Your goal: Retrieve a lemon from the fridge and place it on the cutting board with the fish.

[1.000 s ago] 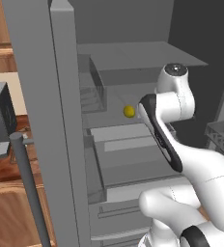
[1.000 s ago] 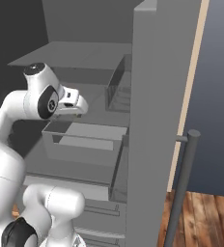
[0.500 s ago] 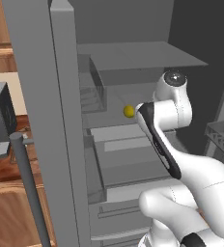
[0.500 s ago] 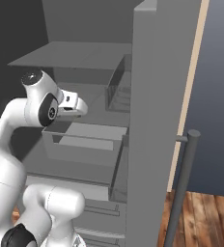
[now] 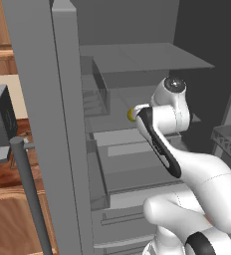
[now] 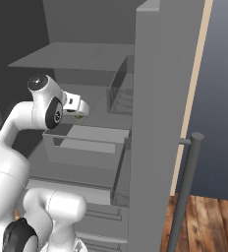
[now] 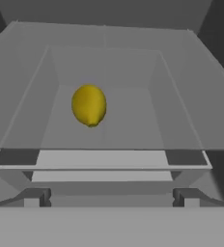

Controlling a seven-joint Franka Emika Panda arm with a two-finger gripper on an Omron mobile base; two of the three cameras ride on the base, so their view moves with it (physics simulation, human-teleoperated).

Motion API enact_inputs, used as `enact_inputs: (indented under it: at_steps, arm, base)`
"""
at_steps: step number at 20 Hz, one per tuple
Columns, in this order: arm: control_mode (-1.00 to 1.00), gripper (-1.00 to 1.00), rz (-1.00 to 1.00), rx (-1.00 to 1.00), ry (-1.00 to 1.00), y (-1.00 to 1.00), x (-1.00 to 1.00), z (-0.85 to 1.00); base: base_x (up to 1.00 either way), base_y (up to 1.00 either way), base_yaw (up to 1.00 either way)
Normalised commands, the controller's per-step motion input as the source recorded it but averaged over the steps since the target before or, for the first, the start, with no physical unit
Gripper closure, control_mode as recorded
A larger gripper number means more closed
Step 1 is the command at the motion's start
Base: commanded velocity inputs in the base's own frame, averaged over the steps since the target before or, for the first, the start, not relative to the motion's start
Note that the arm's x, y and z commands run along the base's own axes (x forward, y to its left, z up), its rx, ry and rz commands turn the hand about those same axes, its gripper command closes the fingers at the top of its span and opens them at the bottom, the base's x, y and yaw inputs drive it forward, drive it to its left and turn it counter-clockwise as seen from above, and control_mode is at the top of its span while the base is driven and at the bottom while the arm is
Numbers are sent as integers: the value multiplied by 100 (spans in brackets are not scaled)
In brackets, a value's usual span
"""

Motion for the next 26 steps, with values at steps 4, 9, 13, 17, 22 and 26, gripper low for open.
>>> enact_inputs:
  at_steps: [4,9,13,17,22,26]
  arm:
    - [-100,-100,0,6,0,29,34,-7]
    - [-100,-100,0,0,0,22,24,-3]
    - [-100,-100,0,0,-1,1,1,0]
    - [-100,-100,0,0,-8,0,9,-6]
    - [-100,-100,0,0,-3,0,18,-15]
    - [-100,-100,0,0,0,0,23,-11]
  base:
    - [0,0,0]
    - [0,0,0]
    - [0,0,0]
    - [0,0,0]
    - [0,0,0]
    - [0,0,0]
